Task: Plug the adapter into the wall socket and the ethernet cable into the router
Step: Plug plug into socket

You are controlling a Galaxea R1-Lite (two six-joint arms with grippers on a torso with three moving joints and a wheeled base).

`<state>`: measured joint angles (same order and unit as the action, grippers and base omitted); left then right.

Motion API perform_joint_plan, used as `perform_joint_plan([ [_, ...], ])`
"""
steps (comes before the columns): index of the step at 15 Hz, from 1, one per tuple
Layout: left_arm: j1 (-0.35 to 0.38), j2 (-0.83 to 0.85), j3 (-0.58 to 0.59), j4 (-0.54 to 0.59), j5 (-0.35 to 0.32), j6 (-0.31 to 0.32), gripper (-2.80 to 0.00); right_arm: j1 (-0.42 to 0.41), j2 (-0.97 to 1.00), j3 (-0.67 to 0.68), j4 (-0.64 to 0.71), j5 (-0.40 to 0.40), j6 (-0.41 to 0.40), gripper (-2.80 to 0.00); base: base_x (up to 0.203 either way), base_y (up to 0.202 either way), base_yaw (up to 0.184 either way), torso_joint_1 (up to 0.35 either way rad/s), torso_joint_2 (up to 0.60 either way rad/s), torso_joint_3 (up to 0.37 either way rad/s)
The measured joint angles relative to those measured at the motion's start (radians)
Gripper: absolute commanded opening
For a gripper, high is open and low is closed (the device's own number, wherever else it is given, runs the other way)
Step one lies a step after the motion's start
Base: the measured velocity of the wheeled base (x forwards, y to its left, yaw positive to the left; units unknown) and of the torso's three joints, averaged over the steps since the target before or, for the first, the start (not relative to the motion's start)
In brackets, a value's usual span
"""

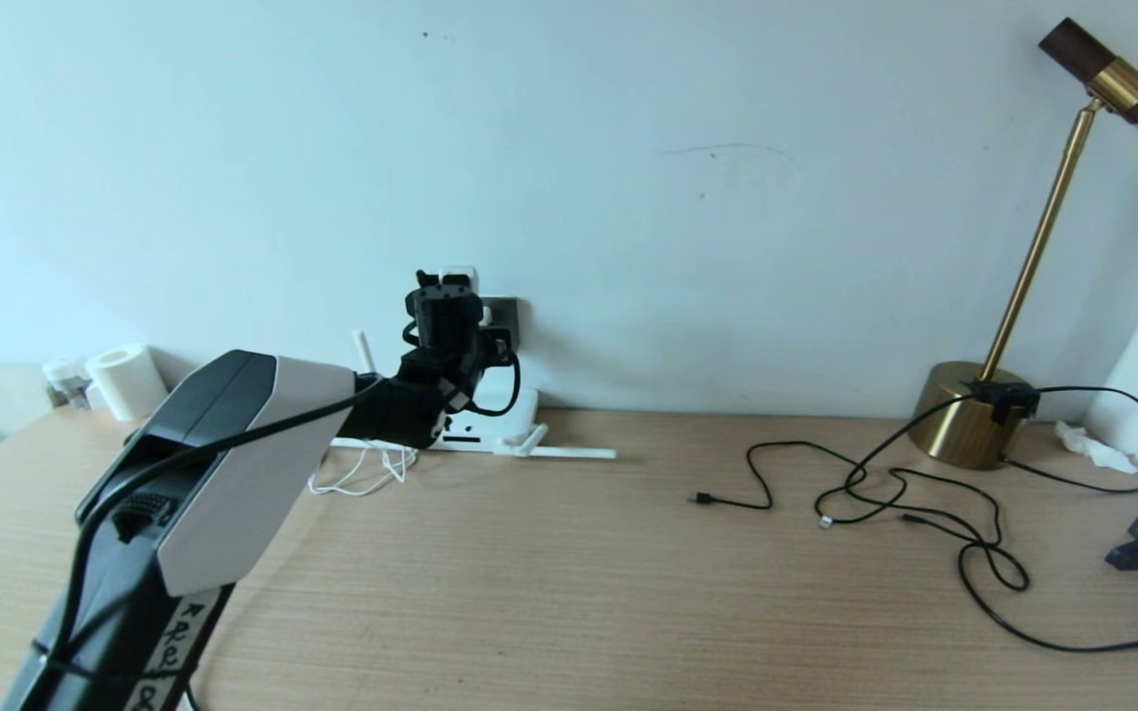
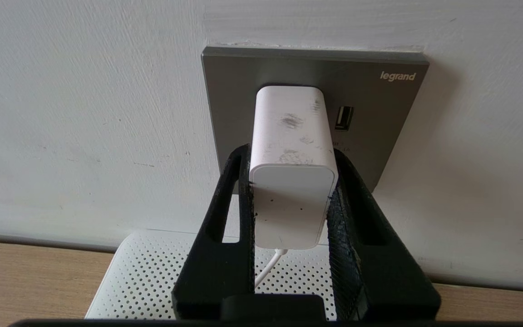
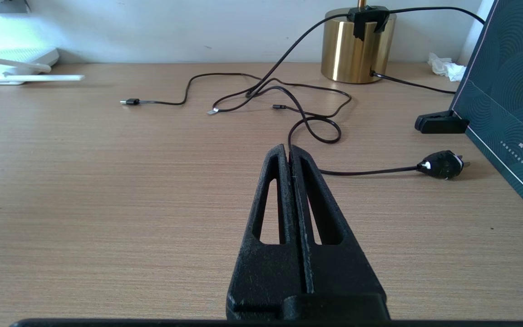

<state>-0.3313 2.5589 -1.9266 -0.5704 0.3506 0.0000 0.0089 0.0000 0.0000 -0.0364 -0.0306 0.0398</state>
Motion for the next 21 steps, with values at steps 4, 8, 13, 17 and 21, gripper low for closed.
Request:
perform_joint_plan([
  [4,0.000,0.001,0.000,0.000,0.000,0.000,-2.80,0.000,0.000,0.000,0.000,0.000,0.000,-2.80,0.000,0.000,0.000,0.000,0.00,0.000],
  [8,0.002,0.002,0.000,0.000,-0.001,0.000,-2.80,0.000,0.000,0.000,0.000,0.000,0.000,-2.80,0.000,0.000,0.000,0.000,0.00,0.000],
  [13,0.003,0.001,0.000,0.001,-0.005,-0.001,-2.80,0.000,0.000,0.000,0.000,0.000,0.000,-2.80,0.000,0.000,0.000,0.000,0.00,0.000],
  [17,0.002,0.001,0.001,0.001,-0.011,-0.001,0.00,0.000,0.000,0.000,0.000,0.000,0.000,-2.80,0.000,0.000,0.000,0.000,0.00,0.000],
  [21,0.000,0.002,0.001,0.001,-0.010,-0.013,0.00,0.000,0.000,0.000,0.000,0.000,0.000,-2.80,0.000,0.000,0.000,0.000,0.00,0.000],
])
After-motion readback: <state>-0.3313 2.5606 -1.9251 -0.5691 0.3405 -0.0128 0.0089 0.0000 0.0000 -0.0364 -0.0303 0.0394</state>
